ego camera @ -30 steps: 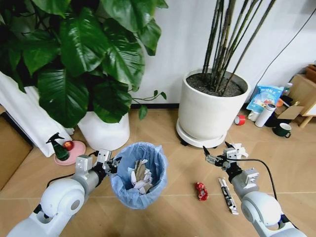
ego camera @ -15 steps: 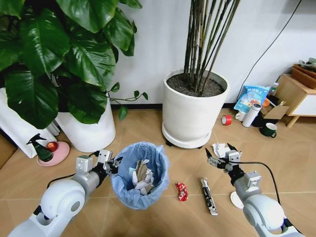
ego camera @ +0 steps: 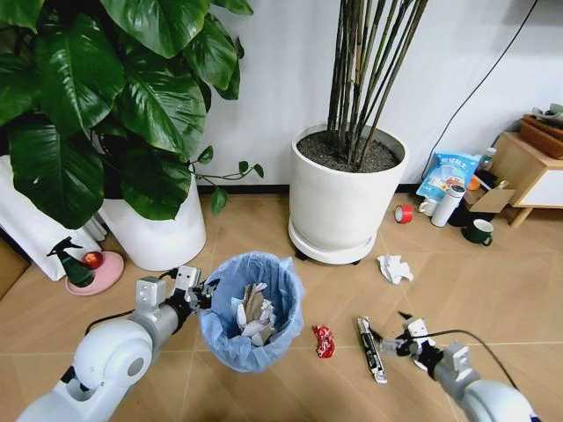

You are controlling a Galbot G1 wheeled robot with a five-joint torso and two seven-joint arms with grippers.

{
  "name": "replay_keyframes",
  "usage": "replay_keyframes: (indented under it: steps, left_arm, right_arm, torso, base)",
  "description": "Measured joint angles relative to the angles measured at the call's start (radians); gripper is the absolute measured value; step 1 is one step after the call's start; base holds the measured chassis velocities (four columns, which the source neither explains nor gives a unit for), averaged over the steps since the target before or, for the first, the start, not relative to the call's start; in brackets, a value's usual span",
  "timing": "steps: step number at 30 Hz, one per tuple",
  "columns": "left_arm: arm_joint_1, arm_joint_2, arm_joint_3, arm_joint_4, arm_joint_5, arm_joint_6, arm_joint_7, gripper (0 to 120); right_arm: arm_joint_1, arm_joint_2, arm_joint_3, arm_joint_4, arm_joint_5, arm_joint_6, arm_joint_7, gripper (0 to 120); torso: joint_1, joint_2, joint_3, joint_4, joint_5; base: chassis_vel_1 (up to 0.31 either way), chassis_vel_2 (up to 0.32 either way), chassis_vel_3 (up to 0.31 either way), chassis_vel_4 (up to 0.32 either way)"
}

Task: Pick up the trash bin and place the garbage on the floor into it.

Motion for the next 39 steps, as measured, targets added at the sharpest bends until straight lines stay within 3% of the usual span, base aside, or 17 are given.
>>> replay_keyframes:
  steps: [11,16,29,39]
  left_arm:
    - [-0.001,-0.003,0.000,-0.001,-0.002,0.000,0.001,0]
    - [0.012,0.005,-0.004,-0.004,-0.002,0.000,0.001,0]
    - [0.006,0.018,-0.004,0.001,-0.007,0.000,0.003,0]
    - [-0.008,0.022,-0.004,0.013,-0.014,0.000,0.005,0]
  right_arm:
    - [0.162,0.058,-0.218,-0.179,-0.002,-0.037,0.041,100]
    - [0.206,0.087,-0.269,-0.229,-0.025,-0.032,0.051,100]
    - [0.338,0.181,-0.347,-0.354,-0.029,-0.033,0.060,100]
    - [0.371,0.195,-0.372,-0.406,-0.031,-0.043,0.065,100]
  torso:
    - [0.000,0.000,0.000,0.0002,-0.0003]
    - [0.000,0.000,0.000,0.0001,-0.0004]
    - [0.000,0.000,0.000,0.0003,-0.0003]
    - [0.000,0.000,0.000,0.0001,-0.0003]
  base:
    - [0.000,0.000,0.000,0.000]
    - [0.000,0.000,0.000,0.000]
    - [0.000,0.000,0.000,0.000]
    - [0.000,0.000,0.000,0.000]
